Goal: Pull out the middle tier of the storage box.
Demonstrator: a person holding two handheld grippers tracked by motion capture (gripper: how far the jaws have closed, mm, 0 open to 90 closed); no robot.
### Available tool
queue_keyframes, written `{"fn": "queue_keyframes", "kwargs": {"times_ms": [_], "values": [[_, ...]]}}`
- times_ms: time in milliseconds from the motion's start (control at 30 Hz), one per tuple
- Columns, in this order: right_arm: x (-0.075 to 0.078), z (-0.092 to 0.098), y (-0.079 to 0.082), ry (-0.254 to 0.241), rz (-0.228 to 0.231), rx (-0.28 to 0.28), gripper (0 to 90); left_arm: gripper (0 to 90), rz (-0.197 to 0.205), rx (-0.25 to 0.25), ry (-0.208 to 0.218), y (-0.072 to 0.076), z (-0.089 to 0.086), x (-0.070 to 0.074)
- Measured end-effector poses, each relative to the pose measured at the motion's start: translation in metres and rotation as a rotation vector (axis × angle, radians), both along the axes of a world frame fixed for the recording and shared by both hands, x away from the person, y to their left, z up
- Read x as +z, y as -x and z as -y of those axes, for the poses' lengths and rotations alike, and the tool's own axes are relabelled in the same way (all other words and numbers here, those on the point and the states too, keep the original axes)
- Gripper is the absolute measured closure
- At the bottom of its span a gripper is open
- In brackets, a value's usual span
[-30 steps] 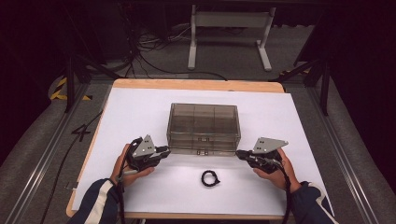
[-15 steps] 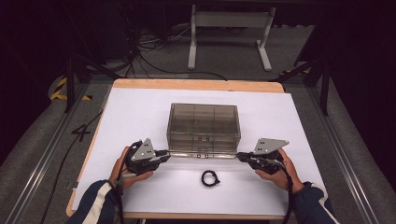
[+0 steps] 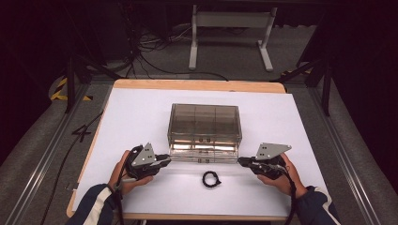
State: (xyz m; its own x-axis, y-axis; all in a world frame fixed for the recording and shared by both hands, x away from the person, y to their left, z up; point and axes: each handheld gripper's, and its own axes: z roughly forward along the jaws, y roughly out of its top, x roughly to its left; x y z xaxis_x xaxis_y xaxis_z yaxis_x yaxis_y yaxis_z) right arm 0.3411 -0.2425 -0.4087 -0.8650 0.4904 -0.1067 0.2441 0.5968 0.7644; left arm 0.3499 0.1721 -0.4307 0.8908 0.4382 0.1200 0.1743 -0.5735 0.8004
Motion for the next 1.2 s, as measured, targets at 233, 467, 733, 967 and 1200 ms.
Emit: {"fn": "queue_keyframes", "kwargs": {"times_ms": [233, 467, 733, 967, 1200], "values": [[0.004, 0.005, 0.003, -0.023, 0.004, -0.006, 80.5, 74.8, -0.004, 0.012, -0.002, 0.005, -0.006, -0.002], [0.012, 0.014, 0.007, -0.057, 0.027, -0.021, 81.3, 73.4, 0.009, 0.023, 0.011, 0.008, -0.014, 0.001], [0.03, 0.019, 0.004, -0.096, 0.092, -0.069, 86.3, 77.0, 0.014, -0.007, 0.053, 0.025, -0.016, 0.006], [0.046, 0.013, -0.01, -0.126, 0.149, -0.107, 90.0, 80.3, 0.013, -0.031, 0.087, 0.034, -0.004, 0.008], [0.054, 0.001, -0.025, -0.148, 0.17, -0.121, 90.0, 78.7, 0.008, -0.091, 0.077, 0.039, 0.017, 0.006]]}}
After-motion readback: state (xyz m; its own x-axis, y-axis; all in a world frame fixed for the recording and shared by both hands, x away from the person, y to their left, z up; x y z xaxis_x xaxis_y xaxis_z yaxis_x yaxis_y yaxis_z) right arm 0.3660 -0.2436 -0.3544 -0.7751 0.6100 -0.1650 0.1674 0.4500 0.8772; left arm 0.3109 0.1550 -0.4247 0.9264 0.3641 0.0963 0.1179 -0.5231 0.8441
